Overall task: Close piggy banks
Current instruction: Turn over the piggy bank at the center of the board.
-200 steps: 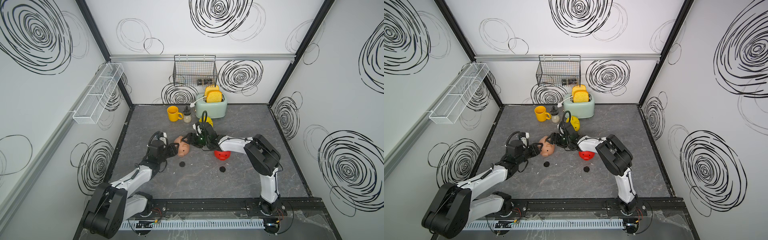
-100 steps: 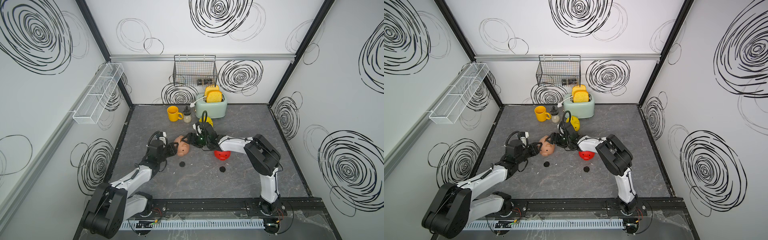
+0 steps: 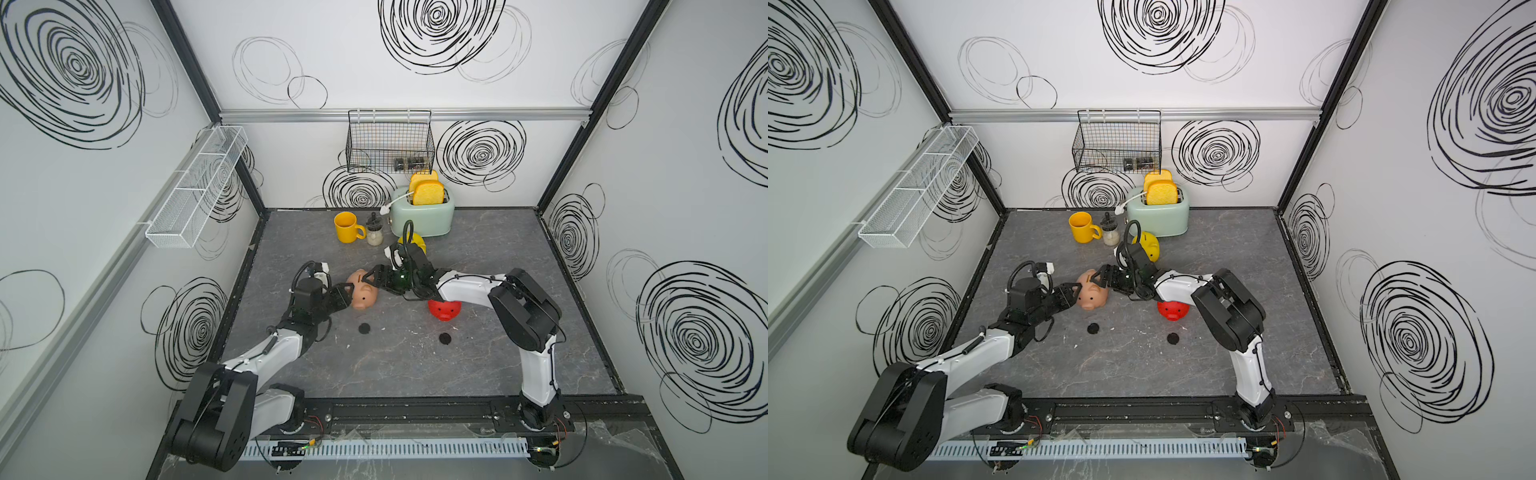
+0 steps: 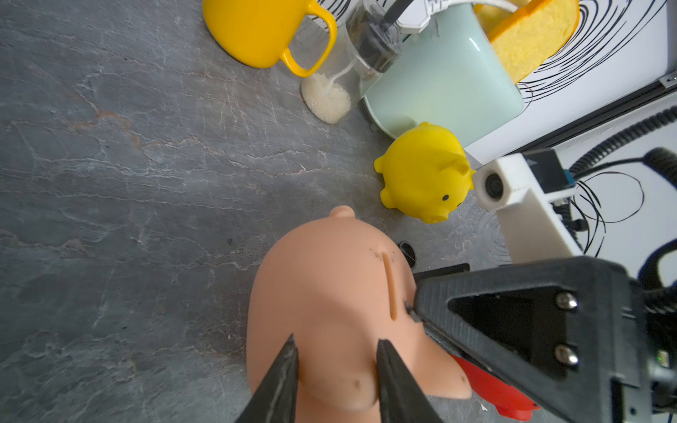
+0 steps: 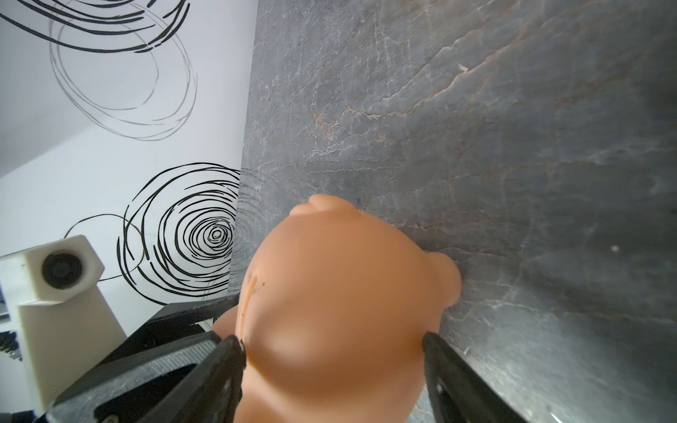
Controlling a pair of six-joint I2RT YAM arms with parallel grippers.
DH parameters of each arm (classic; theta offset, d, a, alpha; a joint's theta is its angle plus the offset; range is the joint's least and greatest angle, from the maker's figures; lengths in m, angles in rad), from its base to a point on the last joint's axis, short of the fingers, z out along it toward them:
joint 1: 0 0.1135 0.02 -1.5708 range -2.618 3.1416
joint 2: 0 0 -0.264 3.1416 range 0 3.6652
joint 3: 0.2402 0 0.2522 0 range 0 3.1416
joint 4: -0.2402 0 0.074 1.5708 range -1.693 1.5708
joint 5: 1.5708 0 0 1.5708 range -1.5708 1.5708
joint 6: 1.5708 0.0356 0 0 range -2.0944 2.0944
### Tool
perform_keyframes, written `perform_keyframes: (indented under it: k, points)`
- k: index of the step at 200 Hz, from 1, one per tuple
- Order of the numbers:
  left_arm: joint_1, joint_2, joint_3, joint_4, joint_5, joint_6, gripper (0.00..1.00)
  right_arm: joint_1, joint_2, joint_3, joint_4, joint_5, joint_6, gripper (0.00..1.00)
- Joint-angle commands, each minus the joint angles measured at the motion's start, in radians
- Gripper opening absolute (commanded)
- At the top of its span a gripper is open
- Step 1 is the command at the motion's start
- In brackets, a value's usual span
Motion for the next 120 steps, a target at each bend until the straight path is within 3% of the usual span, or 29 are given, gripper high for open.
perform_keyframes:
  k: [1, 120]
  points:
    - [0.019, 0.019, -0.016, 0.01, 0.019, -0.026, 0.37, 0.003, -0.026, 0.025, -0.008, -0.011, -0.01, 0.79]
    - [0.083, 0.036, -0.067, 0.058, 0.068, -0.051, 0.35, -0.003, -0.036, 0.025, 0.005, -0.018, -0.018, 0.81]
